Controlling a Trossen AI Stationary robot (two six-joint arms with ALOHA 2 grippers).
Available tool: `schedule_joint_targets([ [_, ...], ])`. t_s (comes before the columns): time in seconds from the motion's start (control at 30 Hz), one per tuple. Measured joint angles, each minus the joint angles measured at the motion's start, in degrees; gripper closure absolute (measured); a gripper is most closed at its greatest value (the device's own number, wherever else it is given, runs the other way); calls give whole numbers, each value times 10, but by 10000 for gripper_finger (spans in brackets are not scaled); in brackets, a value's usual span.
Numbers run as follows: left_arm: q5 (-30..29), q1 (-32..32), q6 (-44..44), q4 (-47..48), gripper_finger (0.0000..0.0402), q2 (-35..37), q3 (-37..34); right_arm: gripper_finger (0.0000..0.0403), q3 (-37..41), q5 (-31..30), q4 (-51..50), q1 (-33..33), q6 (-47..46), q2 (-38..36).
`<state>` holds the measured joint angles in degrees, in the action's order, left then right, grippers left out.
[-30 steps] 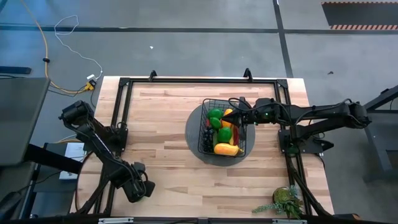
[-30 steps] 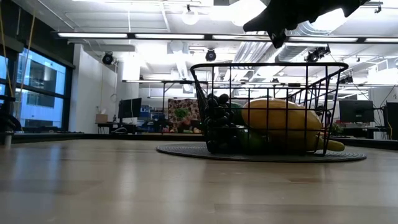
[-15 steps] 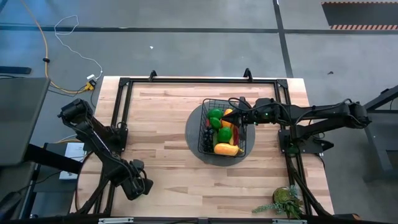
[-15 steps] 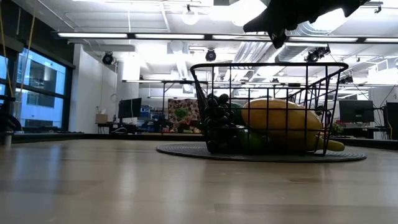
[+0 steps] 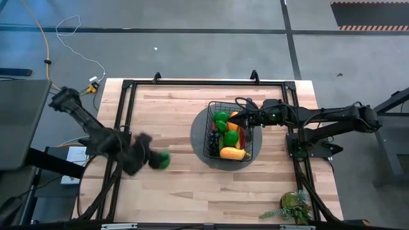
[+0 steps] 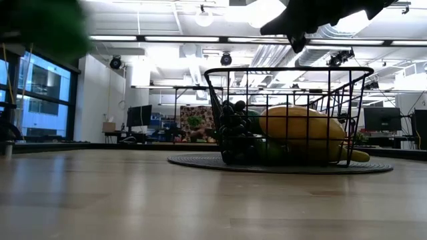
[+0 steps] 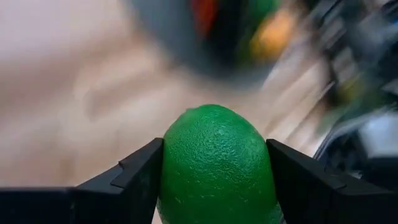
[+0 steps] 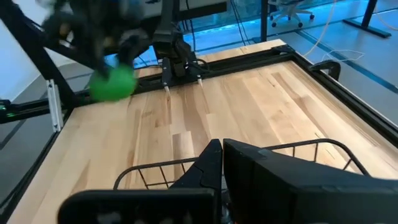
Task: Build produce basket
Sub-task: Put the green lime into the black wire basket
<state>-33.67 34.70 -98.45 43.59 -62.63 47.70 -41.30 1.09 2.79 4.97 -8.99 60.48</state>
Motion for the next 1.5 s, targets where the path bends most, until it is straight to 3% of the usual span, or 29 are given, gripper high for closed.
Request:
schedule_joint_targets([
  [0.13, -105, -96, 222, -83, 158, 88, 0, 403, 0, 23, 13, 0, 0, 0],
  [0.23, -111, -181, 428, -186, 158, 134, 0, 403, 0, 38, 32, 0, 0, 0],
  [0.37, -10, -292, 669, -345, 158, 161, 1, 403, 0, 50, 61, 0, 0, 0],
  [0.47, 90, -369, 768, -424, 158, 163, 1, 403, 0, 56, 88, 0, -3, 0],
  [0.6, 191, -443, 810, -463, 158, 158, 1, 403, 0, 57, 134, 0, -21, 0],
  [0.73, 237, -465, 810, -493, 158, 145, -21, 403, 0, 60, 184, 0, -13, 0],
  [0.93, 258, -454, 763, -624, 158, 116, -95, 403, 0, 63, 200, 0, -11, 0],
  [1.5, 255, -447, 761, -632, 158, 100, -98, 403, 0, 63, 200, -1, 5, 0],
])
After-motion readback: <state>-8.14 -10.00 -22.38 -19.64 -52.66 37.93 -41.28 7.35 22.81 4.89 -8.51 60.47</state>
